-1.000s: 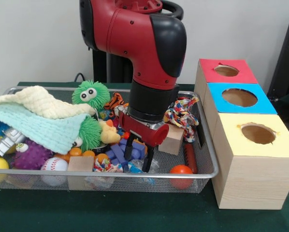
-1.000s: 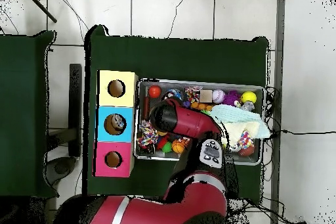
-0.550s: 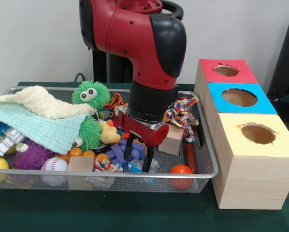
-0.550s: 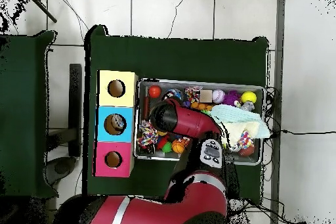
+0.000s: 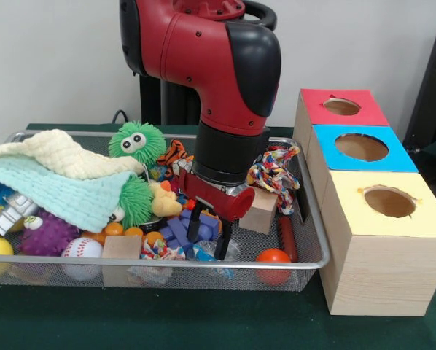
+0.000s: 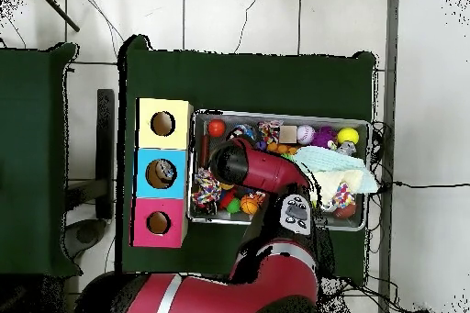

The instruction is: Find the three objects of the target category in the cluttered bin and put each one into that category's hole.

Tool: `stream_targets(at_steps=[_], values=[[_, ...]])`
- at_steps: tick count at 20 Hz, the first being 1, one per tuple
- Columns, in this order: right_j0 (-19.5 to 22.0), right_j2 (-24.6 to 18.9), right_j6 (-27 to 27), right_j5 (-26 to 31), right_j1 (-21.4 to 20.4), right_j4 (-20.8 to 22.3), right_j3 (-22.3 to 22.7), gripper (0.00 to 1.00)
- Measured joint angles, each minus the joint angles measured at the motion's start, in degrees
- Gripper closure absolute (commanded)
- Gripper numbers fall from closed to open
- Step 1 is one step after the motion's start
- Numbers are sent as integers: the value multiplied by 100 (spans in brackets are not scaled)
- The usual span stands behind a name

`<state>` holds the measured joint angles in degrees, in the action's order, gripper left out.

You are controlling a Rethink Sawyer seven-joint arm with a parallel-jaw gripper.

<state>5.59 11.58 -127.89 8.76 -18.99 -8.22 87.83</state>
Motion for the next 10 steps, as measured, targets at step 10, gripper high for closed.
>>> stream_targets(at_steps=[10], values=[[2, -35, 0, 0, 0, 0, 0, 0]])
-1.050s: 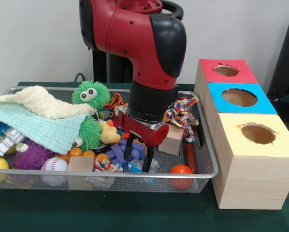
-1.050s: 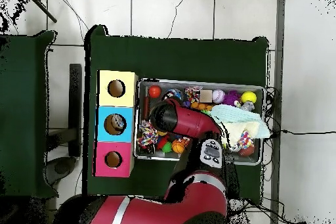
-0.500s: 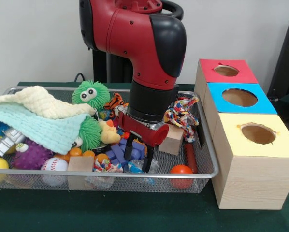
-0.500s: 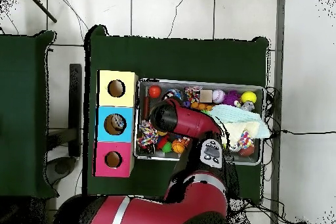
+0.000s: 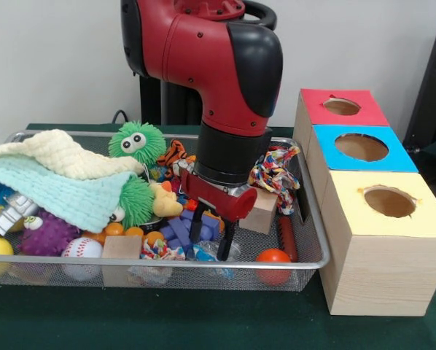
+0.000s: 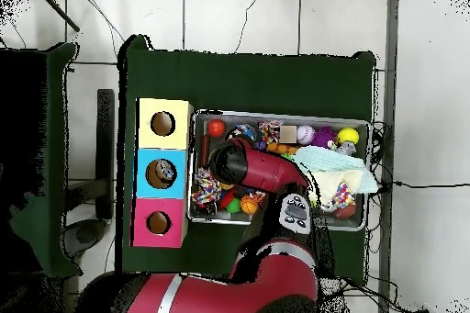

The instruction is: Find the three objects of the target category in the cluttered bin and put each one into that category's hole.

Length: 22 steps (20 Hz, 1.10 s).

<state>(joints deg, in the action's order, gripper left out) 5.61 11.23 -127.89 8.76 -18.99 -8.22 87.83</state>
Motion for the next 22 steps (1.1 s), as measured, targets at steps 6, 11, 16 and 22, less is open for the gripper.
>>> stream_targets(at_steps=[6, 11, 16, 22], values=[[44, -58, 0, 0, -1, 57, -1, 0], [198, -213, 0, 0, -21, 259, -42, 0], [310, -312, 0, -1, -27, 384, -101, 0], [395, -409, 0, -2, -11, 472, -181, 0]])
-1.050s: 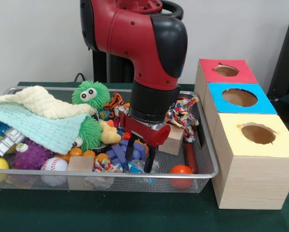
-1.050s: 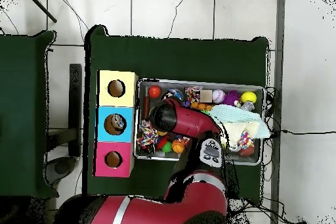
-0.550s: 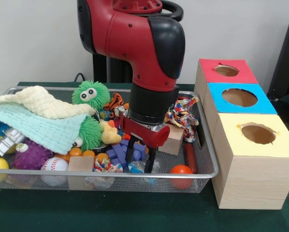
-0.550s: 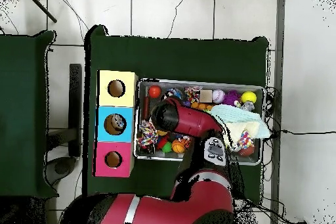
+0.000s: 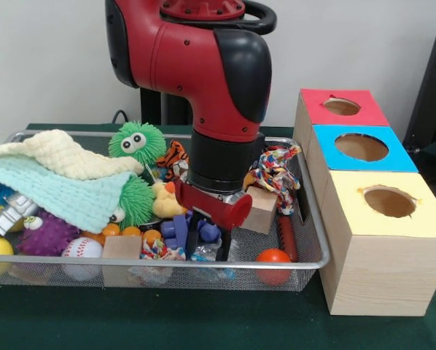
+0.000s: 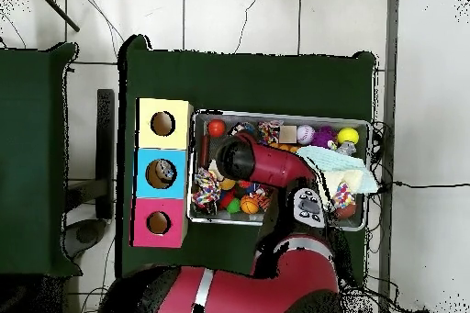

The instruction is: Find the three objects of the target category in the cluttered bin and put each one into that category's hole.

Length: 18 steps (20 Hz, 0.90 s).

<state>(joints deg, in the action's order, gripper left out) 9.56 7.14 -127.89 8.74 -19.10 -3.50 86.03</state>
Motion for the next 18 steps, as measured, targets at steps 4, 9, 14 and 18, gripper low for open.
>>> stream_targets(at_steps=[4, 9, 14, 18], values=[[-9, 3, 0, 1, 48, 1, -10, 0], [-91, 86, 0, -13, 97, 21, -19, 100], [-158, 126, 0, -15, 99, 24, -20, 100], [-170, 127, 0, -20, 98, 22, -21, 100]])
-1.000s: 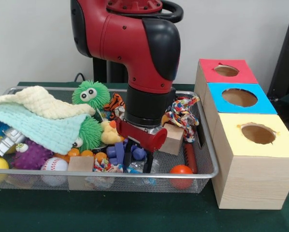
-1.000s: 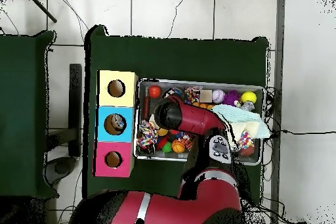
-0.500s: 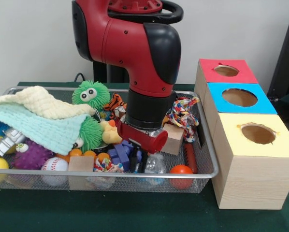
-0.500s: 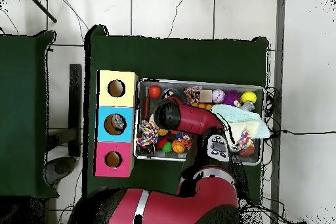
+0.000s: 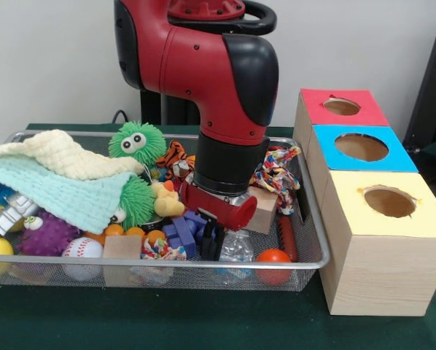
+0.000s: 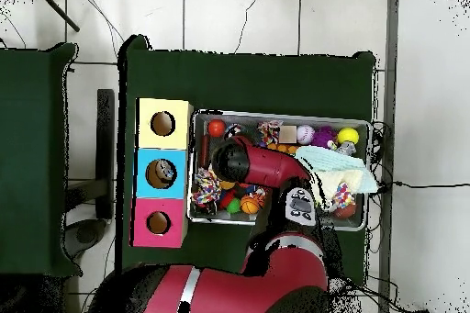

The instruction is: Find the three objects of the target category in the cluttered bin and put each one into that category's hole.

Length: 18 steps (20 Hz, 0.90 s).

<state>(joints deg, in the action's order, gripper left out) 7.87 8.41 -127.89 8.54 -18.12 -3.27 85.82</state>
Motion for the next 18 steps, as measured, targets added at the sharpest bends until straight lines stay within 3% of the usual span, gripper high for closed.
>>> stream_targets(at_steps=[16, 17, 18], values=[[11, -6, 0, -15, 1, 46, 0, 100], [10, -5, 0, -15, 2, 55, 0, 0], [-2, 10, 0, -15, 8, 57, 1, 0]])
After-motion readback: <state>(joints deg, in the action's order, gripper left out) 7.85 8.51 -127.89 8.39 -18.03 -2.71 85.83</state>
